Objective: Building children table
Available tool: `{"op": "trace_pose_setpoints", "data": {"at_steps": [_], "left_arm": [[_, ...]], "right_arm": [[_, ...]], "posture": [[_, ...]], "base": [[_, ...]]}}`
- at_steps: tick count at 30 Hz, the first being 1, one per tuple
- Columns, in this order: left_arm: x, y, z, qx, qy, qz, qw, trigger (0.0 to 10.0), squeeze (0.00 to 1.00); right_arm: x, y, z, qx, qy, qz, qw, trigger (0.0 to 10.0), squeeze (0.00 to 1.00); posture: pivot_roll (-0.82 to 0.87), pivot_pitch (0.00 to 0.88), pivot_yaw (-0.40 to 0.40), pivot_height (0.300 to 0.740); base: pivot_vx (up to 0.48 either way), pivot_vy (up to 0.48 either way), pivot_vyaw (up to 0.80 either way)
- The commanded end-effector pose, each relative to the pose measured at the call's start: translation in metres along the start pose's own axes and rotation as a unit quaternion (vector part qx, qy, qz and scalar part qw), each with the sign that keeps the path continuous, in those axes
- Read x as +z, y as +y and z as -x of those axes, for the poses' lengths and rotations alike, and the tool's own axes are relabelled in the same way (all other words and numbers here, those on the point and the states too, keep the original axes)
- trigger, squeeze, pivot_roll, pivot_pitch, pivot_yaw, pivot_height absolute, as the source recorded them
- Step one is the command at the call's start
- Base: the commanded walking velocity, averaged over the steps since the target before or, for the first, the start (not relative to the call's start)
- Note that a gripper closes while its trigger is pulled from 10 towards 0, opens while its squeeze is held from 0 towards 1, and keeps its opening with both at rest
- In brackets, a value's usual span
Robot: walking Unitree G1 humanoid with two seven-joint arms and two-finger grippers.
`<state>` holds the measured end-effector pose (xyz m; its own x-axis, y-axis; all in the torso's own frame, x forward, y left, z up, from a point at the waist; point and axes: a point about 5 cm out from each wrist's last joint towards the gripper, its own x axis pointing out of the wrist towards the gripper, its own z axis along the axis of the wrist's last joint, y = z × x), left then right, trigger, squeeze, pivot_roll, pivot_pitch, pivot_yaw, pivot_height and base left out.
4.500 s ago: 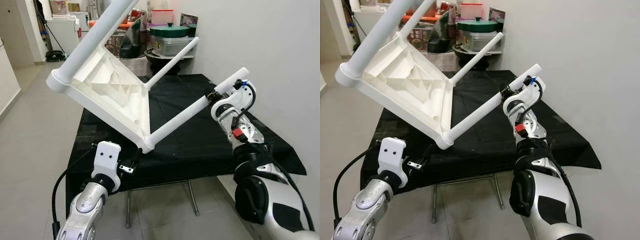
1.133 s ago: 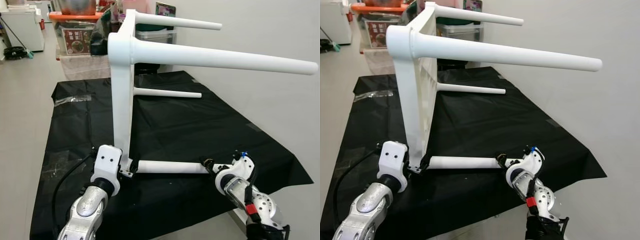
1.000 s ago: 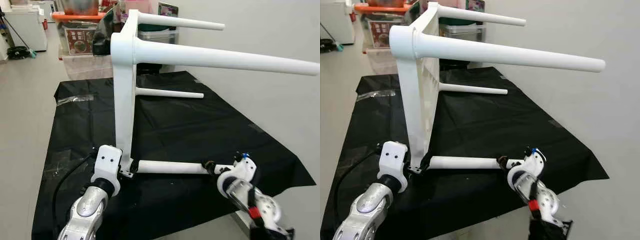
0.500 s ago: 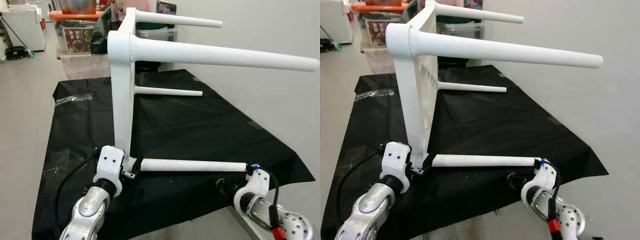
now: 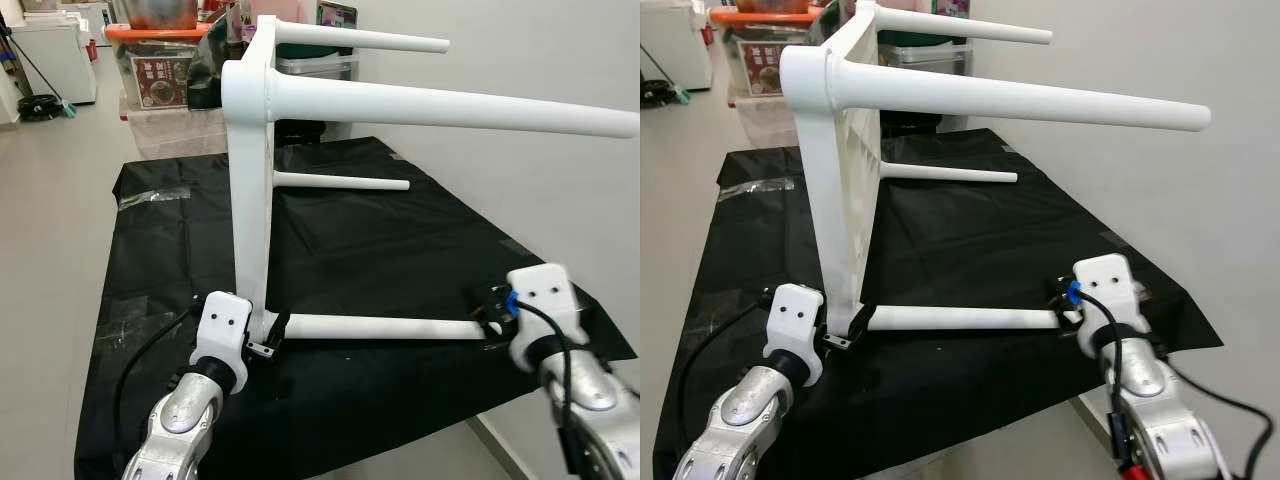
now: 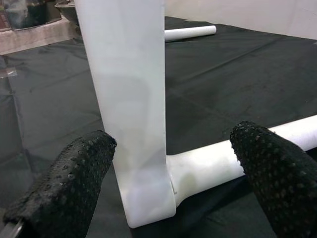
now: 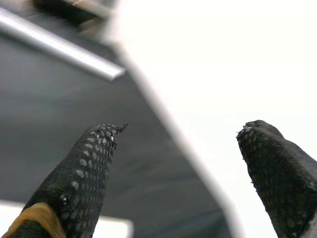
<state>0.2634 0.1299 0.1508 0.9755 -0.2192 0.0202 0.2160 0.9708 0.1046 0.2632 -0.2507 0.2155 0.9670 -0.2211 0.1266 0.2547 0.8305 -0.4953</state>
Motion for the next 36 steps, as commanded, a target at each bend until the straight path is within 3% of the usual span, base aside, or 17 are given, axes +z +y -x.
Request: {"op": "trace_pose_setpoints", "data": {"at_steps": [1,2,4,5,7,12,15,22,26,31,36], "left_arm": [[-0.003,0.0,-0.002,-0.002,0.005,-0.001,1.0,10.0,0.0],[-0.003,0.0,-0.002,-0.002,0.005,-0.001,1.0,10.0,0.0],[-0.003,-0.001,-0.003,-0.002,0.005,-0.001,1.0,10.0,0.0],[-0.003,-0.001,-0.003,-0.002,0.005,-0.001,1.0,10.0,0.0],[-0.003,-0.002,-0.004,-0.003,0.004,0.0,1.0,10.0,0.0],[-0.004,-0.001,-0.005,-0.002,0.003,-0.001,1.0,10.0,0.0],[-0.004,-0.001,-0.005,-0.002,0.003,-0.001,1.0,10.0,0.0],[-0.004,-0.001,-0.006,0.001,0.0,-0.001,1.0,10.0,0.0],[-0.004,-0.001,-0.006,0.002,0.0,-0.001,1.0,10.0,0.0],[-0.004,0.0,-0.006,0.006,-0.001,-0.001,1.0,10.0,0.0],[-0.003,0.001,-0.006,0.008,-0.002,-0.002,1.0,10.0,0.0]], "right_arm": [[0.028,-0.021,-0.005,-0.095,-0.105,0.101,0.985,10.0,0.0],[0.028,-0.021,-0.005,-0.095,-0.105,0.101,0.985,10.0,0.0],[0.049,-0.029,-0.006,-0.139,-0.179,0.181,0.957,10.0,0.0],[0.049,-0.029,-0.006,-0.139,-0.179,0.181,0.957,10.0,0.0],[0.057,-0.032,-0.01,-0.145,-0.213,0.228,0.939,10.0,0.0],[0.061,-0.039,-0.023,-0.13,-0.247,0.278,0.919,10.0,0.0],[0.061,-0.039,-0.025,-0.128,-0.253,0.284,0.916,10.0,0.0],[0.061,-0.043,-0.056,-0.101,-0.249,0.326,0.906,10.0,0.0],[0.061,-0.043,-0.061,-0.096,-0.245,0.329,0.907,10.0,0.0],[0.063,-0.043,-0.081,-0.074,-0.236,0.345,0.906,10.0,0.0],[0.062,-0.04,-0.087,-0.066,-0.236,0.347,0.905,10.0,0.0]], "posture": [[0.01,0.0,-0.05,0.74],[0.01,0.0,-0.05,0.74],[0.01,0.0,-0.05,0.74],[0.01,0.0,-0.05,0.74],[0.01,0.0,-0.049,0.74],[0.0,0.0,-0.051,0.74],[0.0,0.0,-0.051,0.74],[0.01,0.0,-0.062,0.74],[0.01,0.0,-0.062,0.74],[0.02,0.0,-0.074,0.74],[0.03,0.0,-0.075,0.74]], "base": [[0.0,0.0,0.0],[0.0,0.0,0.0],[0.0,0.0,0.0],[0.0,0.0,0.0],[0.0,0.0,0.0],[0.0,0.0,0.0],[0.0,0.0,0.0],[0.0,0.0,0.0],[0.0,0.0,0.0],[0.0,0.0,0.0],[0.0,0.0,0.0]]}}
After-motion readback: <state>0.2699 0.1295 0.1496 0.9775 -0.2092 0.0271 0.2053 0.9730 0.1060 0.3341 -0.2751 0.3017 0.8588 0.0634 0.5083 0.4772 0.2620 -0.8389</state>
